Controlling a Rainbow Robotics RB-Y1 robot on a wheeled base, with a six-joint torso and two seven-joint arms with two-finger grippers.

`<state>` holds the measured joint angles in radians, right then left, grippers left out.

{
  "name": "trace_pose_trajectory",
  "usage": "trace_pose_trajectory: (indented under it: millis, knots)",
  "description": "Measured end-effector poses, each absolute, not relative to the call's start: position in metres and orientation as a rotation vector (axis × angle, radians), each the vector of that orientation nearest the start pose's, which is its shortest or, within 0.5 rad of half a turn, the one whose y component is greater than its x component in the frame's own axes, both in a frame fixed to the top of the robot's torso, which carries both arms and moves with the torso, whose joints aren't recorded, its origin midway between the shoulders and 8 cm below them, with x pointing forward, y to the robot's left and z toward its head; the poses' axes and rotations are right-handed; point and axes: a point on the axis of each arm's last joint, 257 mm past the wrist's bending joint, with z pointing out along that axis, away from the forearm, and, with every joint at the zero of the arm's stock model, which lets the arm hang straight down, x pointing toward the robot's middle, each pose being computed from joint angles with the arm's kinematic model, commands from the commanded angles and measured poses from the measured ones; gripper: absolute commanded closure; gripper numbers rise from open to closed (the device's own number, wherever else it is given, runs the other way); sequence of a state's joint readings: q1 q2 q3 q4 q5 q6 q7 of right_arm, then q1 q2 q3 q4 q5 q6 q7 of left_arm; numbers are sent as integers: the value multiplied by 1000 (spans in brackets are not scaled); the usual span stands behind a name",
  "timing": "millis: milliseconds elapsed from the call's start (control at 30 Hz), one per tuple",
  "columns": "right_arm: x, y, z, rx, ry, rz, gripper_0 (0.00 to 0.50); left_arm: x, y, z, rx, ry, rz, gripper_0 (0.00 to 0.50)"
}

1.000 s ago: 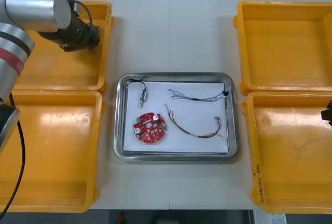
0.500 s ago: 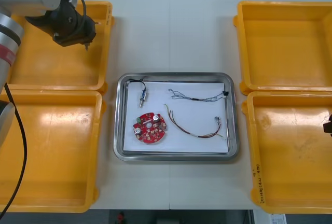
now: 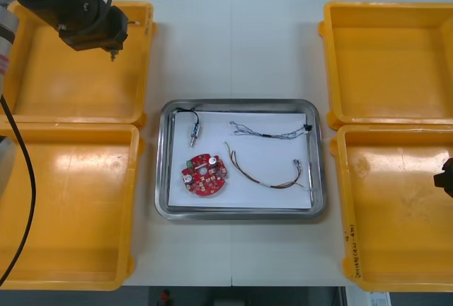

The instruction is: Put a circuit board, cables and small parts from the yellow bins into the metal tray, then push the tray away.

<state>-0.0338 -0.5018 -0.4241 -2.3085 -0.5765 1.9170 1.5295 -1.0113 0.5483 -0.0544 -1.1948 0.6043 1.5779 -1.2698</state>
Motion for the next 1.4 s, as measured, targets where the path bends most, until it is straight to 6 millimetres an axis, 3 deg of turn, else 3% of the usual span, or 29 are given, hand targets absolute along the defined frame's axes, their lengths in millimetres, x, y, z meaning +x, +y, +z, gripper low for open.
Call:
trace_pose_trajectory:
  millis: [433,667,800,1000,1233,1400]
  knots:
    - [350,-383,-201,81,2621,-76,0,552,232,-73,66,2650,-71,499]
    - [350,-383,-201,85,2622,-75,0,547,212,-38,145,2541,-61,500]
    - [350,-383,-201,96,2621,-72,0,543,197,-30,144,2505,-92,500]
    - [350,-383,-202,96,2622,-72,0,532,165,-51,125,2545,-130,500]
    - [350,-383,-202,96,2622,-72,0,514,119,-82,250,2603,-135,500]
    - [350,-383,-202,96,2622,-72,0,501,101,-103,313,2642,-149,500]
